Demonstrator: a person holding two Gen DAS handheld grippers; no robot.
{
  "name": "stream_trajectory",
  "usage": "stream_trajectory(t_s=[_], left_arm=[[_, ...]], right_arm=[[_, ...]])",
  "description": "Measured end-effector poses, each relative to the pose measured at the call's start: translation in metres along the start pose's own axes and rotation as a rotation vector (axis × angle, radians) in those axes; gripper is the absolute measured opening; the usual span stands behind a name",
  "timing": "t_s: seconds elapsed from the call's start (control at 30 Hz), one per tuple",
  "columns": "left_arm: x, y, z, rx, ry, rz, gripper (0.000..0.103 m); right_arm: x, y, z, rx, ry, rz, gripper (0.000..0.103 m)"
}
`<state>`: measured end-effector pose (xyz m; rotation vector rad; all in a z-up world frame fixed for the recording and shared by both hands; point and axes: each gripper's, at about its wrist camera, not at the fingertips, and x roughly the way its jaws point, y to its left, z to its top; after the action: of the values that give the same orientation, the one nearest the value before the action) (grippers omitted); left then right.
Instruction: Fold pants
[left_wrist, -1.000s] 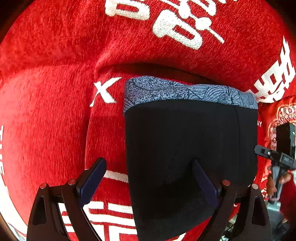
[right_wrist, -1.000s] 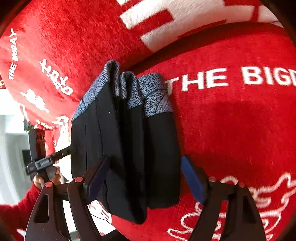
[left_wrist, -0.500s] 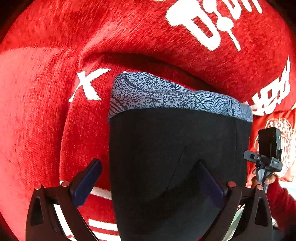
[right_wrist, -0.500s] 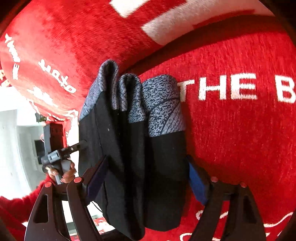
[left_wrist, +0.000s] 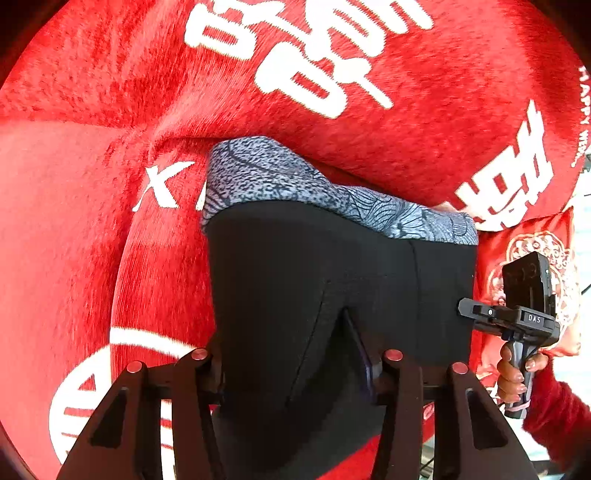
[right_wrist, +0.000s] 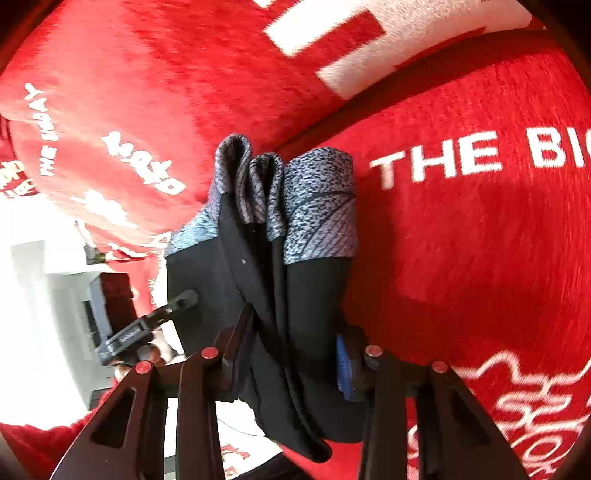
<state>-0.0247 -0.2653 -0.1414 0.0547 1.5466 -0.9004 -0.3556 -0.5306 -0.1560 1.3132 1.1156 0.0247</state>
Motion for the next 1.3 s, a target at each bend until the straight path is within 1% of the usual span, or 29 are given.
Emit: stream_trajectory(t_s=[0.1,0.17,0.23,0.33,0.47,0.57,0.6,0.63,0.67,0.7,0.73,0.77,0.8,0.87,0.97,1.1,1.13,1.17,1.27,1.3], left_arm=[[-0.012,-0.013,-0.014,0.009,-0.003,0.016,0.051],[-0.024,-0.016,-0.028,0.008,-0.004,0.030,0.051],[-0.034,-0.019,-0.043,0.000,-0.003,0.036,0.051],[-0.042,-0.020,-0.065,0.007,0.005,0.053,0.051],[-0.038,-0.011,-0.087,0.004,0.040,0.055,0.051],[-0.023,-0.001,-0.099,0.022,0.067,0.068,0.051],[-0.019,0.004,-0.102,0.028,0.064,0.076,0.053],[-0.014,0.011,-0.105,0.024,0.061,0.084,0.062],[-0.012,0.019,-0.108,0.015,0.044,0.098,0.069],[-0.011,0.024,-0.109,0.010,0.027,0.117,0.085],[-0.010,0.029,-0.109,0.002,0.016,0.160,0.098],[-0.009,0.032,-0.109,-0.009,0.013,0.177,0.101],[-0.008,0.035,-0.109,-0.018,0.012,0.177,0.102],[-0.009,0.033,-0.109,-0.011,0.011,0.196,0.102],[-0.014,0.022,-0.111,0.042,0.011,0.266,0.102],[-0.025,0.004,-0.117,0.121,0.000,0.393,0.102],[-0.029,0.002,-0.119,0.133,-0.006,0.409,0.102],[-0.033,0.000,-0.122,0.140,-0.011,0.416,0.102],[-0.044,-0.008,-0.135,0.144,-0.006,0.418,0.102],[-0.047,-0.012,-0.139,0.149,-0.003,0.423,0.102]], right_arm=[[-0.006,0.010,-0.015,-0.019,0.026,0.017,0.040],[-0.010,0.012,-0.030,-0.018,0.038,0.041,0.040],[-0.014,0.014,-0.051,-0.006,0.048,0.066,0.040],[-0.016,0.013,-0.078,0.009,0.054,0.078,0.040],[-0.007,0.008,-0.107,0.032,0.048,0.064,0.040],[-0.001,-0.009,-0.123,0.063,0.042,0.043,0.040],[0.005,-0.014,-0.128,0.074,0.040,0.025,0.041],[0.010,-0.016,-0.131,0.070,0.036,0.007,0.041],[0.013,-0.018,-0.134,0.056,0.025,-0.019,0.045],[0.015,-0.019,-0.135,0.038,0.009,-0.049,0.051],[0.015,-0.023,-0.136,0.031,0.000,-0.070,0.055],[0.018,-0.025,-0.136,0.033,-0.005,-0.084,0.059],[0.021,-0.027,-0.136,0.040,-0.010,-0.105,0.064],[0.024,-0.026,-0.135,0.037,-0.021,-0.138,0.069],[0.023,-0.018,-0.138,0.022,-0.038,-0.204,0.071],[0.018,-0.005,-0.146,0.024,-0.054,-0.303,0.074],[0.017,-0.003,-0.149,0.027,-0.057,-0.329,0.075],[0.015,0.001,-0.153,0.030,-0.059,-0.354,0.077],[0.006,0.013,-0.167,0.024,-0.076,-0.456,0.078],[0.005,0.018,-0.170,0.022,-0.079,-0.482,0.080]])
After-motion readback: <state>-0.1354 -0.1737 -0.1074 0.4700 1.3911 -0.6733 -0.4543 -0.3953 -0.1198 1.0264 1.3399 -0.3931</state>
